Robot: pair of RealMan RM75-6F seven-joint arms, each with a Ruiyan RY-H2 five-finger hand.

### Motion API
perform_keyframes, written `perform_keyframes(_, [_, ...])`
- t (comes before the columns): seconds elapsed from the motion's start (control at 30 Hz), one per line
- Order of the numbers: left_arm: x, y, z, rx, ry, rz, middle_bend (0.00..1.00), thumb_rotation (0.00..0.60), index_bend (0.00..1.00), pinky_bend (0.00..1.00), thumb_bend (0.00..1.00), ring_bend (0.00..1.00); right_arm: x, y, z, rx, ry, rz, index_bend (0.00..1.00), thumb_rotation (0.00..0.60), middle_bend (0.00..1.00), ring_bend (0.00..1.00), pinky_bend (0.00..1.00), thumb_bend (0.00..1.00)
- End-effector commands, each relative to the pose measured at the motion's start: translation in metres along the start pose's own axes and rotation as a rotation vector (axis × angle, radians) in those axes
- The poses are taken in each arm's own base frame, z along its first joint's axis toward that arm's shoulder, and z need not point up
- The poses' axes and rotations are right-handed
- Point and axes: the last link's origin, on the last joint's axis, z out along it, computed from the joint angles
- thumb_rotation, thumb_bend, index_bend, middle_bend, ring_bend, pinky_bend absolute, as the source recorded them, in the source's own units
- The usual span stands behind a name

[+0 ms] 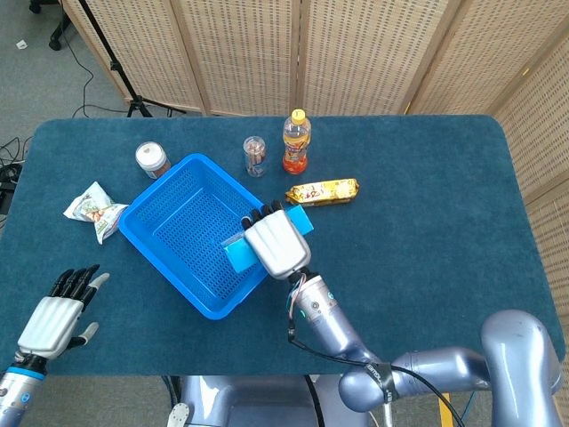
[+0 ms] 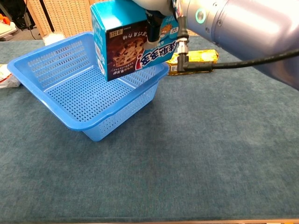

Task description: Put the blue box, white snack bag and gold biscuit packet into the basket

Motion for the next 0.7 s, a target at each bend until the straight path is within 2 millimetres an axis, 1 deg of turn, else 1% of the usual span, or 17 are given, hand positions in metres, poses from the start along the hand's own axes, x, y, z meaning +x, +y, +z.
perform_keyframes(0.03, [0.0, 0.0, 0.0, 0.0, 0.001, 0.0, 0.0, 0.6, 0.0, 0.02, 0.31, 0.0, -0.003, -0.002, -0.003, 0.006, -0.023, -0.017, 0.58, 0.6, 0.33, 0.3, 0.45, 0.21])
perform_keyframes(0.07, [0.0, 0.0, 0.0, 0.0, 0.001, 0.0, 0.0, 0.6, 0.0, 0.02, 0.31, 0.0, -0.003, -0.002, -0.003, 0.007, -0.03, -0.018, 0.54, 0.6, 0.29, 0.25, 0.44, 0.21])
perform_keyframes(0.13, [0.0, 0.0, 0.0, -0.001, 0.001, 0.0, 0.0, 0.6, 0.0, 0.02, 0.31, 0.0, -0.003, -0.003, -0.004, 0.011, -0.04, -0.025, 0.42, 0.6, 0.19, 0.14, 0.4, 0.2])
perform_keyframes(0.23, [0.0, 0.0, 0.0, 0.0, 0.0, -0.001, 0.0, 0.6, 0.0, 0.02, 0.31, 0.0, -0.003, -0.002, -0.005, 0.01, -0.042, -0.034, 0.28, 0.6, 0.08, 0.03, 0.33, 0.19])
perform_keyframes(0.33, [0.0, 0.0, 0.0, 0.001, 0.0, -0.001, 0.0, 0.6, 0.0, 0.02, 0.31, 0.0, -0.003, -0.001, -0.005, 0.003, -0.038, -0.041, 0.23, 0.6, 0.02, 0.0, 0.3, 0.18])
perform_keyframes(0.43, [0.0, -0.001, 0.0, 0.003, 0.001, -0.002, 0.0, 0.6, 0.0, 0.02, 0.31, 0.0, -0.003, 0.001, -0.006, -0.004, -0.04, -0.043, 0.19, 0.6, 0.0, 0.0, 0.26, 0.18])
perform_keyframes(0.57, [0.0, -0.001, 0.0, 0.004, -0.001, -0.001, 0.0, 0.6, 0.0, 0.02, 0.31, 0.0, -0.004, 0.007, -0.008, -0.015, -0.04, -0.055, 0.18, 0.6, 0.0, 0.0, 0.25, 0.18])
perform_keyframes(0.7, [0.001, -0.002, 0.001, 0.007, 0.001, -0.002, 0.0, 0.6, 0.0, 0.02, 0.31, 0.0, -0.005, 0.02, -0.011, -0.039, -0.036, -0.068, 0.18, 0.6, 0.0, 0.0, 0.25, 0.18])
